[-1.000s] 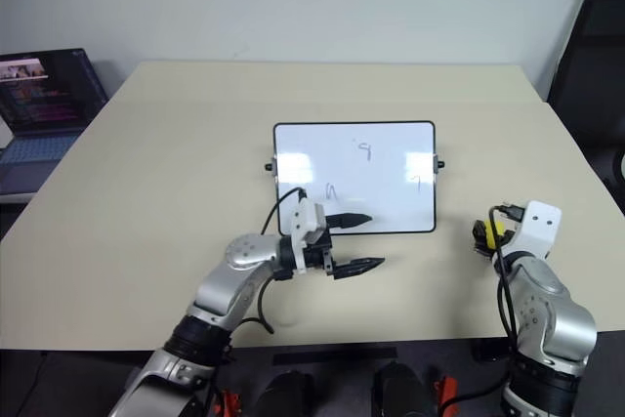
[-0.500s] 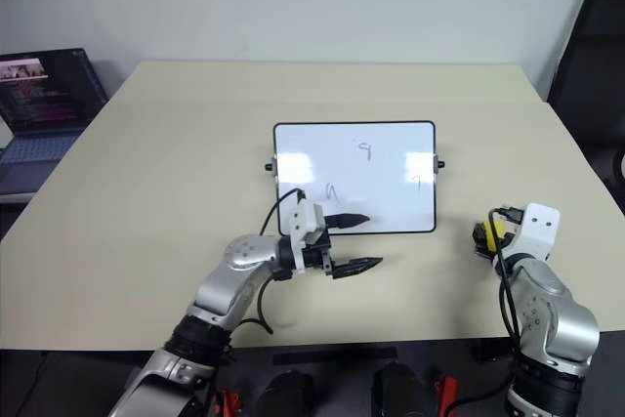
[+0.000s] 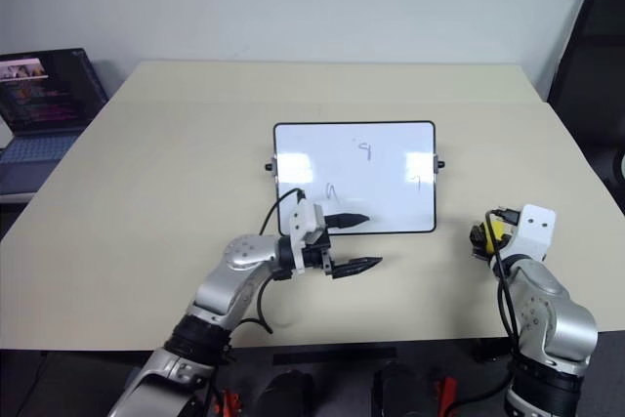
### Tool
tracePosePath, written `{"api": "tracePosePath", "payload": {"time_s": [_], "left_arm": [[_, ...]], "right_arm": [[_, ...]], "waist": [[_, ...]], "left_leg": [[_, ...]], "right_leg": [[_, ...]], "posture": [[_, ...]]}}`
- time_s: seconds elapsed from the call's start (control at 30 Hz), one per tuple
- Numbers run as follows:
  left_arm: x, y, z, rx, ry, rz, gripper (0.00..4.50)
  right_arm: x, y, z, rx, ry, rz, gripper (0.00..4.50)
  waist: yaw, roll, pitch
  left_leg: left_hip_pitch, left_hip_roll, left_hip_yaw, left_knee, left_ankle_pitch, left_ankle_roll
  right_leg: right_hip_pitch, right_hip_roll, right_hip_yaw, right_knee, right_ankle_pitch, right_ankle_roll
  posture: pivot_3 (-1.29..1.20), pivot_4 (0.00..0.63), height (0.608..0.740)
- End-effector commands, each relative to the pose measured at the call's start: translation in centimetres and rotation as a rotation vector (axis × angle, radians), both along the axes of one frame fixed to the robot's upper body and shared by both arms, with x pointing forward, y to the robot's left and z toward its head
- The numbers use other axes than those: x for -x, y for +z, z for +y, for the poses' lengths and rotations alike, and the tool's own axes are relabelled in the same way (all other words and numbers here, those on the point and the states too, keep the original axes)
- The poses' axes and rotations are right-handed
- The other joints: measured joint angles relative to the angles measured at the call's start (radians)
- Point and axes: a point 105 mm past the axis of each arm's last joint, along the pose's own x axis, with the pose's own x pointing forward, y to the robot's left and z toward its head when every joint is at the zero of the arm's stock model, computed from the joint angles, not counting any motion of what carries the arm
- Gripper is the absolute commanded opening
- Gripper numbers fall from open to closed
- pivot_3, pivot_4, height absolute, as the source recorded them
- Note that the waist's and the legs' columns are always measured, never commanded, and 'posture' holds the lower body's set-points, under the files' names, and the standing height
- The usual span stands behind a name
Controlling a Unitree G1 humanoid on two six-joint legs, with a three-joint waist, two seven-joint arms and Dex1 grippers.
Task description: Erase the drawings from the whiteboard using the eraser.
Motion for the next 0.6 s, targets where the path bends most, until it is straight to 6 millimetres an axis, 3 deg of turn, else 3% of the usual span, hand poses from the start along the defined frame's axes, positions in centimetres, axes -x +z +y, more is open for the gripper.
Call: {"api": "tracePosePath", "payload": {"time_s": [0.03, 0.23, 0.53, 0.6], "left_arm": [[-0.3, 1.2, 0.1, 0.014, 0.000, -0.051, 4.50], [-0.3, 1.2, 0.2, 0.012, 0.004, -0.053, 4.50], [-0.3, 1.2, 0.1, 0.014, 0.007, -0.054, 4.50], [-0.8, 1.6, 0.1, 0.020, 0.039, -0.086, 4.50]], "right_arm": [[-0.1, 0.9, -0.1, 0.016, 0.008, -0.033, 3.20], [-0.2, 0.9, -0.1, 0.013, 0.005, -0.037, 1.04], [-0.4, 1.0, -0.3, 0.063, -0.004, -0.041, 1.02], [-0.7, 1.8, 0.2, 0.088, 0.025, -0.086, 1.02]], "waist": [[0.000, 0.000, 0.000], [0.000, 0.000, 0.000], [0.000, 0.000, 0.000], [0.000, 0.000, 0.000]], "left_leg": [[0.000, 0.000, 0.000, 0.000, 0.000, 0.000], [0.000, 0.000, 0.000, 0.000, 0.000, 0.000], [0.000, 0.000, 0.000, 0.000, 0.000, 0.000], [0.000, 0.000, 0.000, 0.000, 0.000, 0.000]], "right_leg": [[0.000, 0.000, 0.000, 0.000, 0.000, 0.000], [0.000, 0.000, 0.000, 0.000, 0.000, 0.000], [0.000, 0.000, 0.000, 0.000, 0.000, 0.000], [0.000, 0.000, 0.000, 0.000, 0.000, 0.000]], "posture": [[0.00, 0.150, 0.740], [0.00, 0.150, 0.740], [0.00, 0.150, 0.740], [0.00, 0.150, 0.740]]}}
